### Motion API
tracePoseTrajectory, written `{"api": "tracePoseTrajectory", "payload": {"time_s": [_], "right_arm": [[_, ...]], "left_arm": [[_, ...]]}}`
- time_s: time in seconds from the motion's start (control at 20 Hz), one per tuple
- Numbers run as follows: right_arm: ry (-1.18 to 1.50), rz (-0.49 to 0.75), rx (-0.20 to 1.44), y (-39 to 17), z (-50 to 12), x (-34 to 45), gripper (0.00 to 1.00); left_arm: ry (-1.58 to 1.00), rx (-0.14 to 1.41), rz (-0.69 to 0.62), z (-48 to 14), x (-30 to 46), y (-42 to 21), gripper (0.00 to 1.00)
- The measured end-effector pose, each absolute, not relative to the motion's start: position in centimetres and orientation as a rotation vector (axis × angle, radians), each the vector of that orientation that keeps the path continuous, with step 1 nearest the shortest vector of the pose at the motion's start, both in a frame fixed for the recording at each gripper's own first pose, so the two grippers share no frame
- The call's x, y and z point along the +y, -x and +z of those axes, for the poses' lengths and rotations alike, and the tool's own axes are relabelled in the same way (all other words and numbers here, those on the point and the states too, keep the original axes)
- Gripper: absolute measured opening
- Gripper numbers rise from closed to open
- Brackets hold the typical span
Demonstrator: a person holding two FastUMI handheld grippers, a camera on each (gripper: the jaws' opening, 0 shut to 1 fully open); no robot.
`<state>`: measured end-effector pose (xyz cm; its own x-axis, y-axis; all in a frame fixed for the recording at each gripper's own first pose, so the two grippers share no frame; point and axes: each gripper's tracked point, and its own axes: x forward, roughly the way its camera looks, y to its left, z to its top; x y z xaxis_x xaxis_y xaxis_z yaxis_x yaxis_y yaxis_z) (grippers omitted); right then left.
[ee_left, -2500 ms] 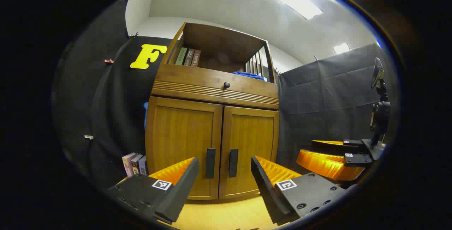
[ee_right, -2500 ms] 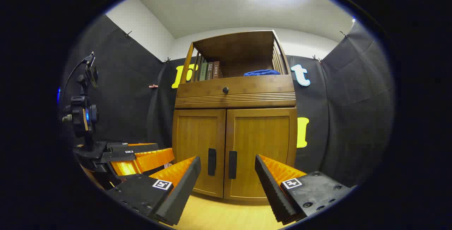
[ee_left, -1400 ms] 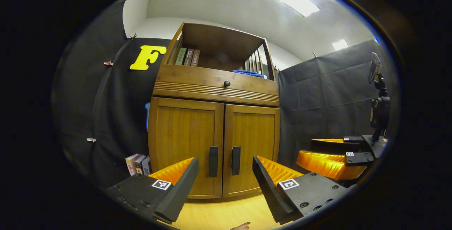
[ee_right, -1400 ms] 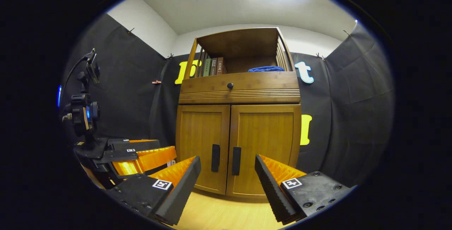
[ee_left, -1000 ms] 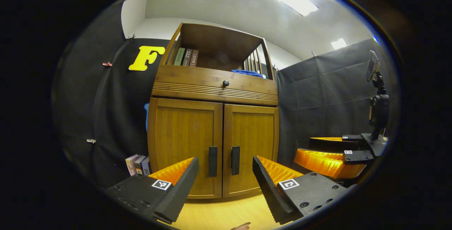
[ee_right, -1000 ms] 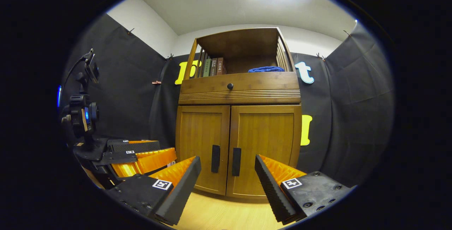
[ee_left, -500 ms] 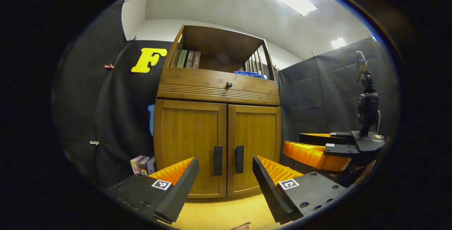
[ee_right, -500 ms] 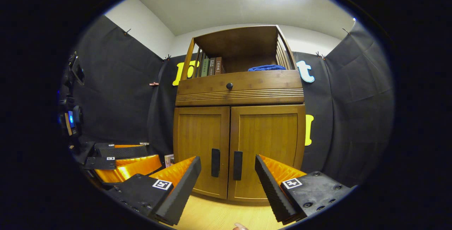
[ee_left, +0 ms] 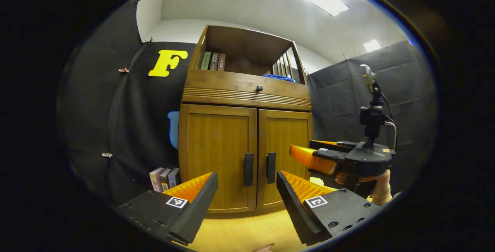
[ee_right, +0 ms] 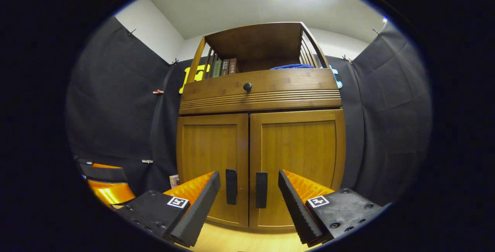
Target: Open the right door of the double-door shoe cabinet with the right hand, and open the left door with the left hand.
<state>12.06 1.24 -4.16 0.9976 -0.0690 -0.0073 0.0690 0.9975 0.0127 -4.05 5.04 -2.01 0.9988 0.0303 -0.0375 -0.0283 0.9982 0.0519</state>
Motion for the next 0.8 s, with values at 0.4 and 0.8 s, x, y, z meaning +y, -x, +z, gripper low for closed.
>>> {"api": "tracePoseTrajectory", "payload": {"time_s": [0.4, 0.8], "right_arm": [[-0.043, -0.095, 0.084, -19.1, -9.9, -0.2, 0.95], [-0.061, -0.149, 0.138, -24.2, -13.1, -2.6, 0.89]], "left_arm": [[-0.040, 0.061, 0.068, -3.3, 7.4, 3.6, 0.94], [-0.046, 0.054, 0.135, -3.3, 10.2, 3.3, 0.94]]}}
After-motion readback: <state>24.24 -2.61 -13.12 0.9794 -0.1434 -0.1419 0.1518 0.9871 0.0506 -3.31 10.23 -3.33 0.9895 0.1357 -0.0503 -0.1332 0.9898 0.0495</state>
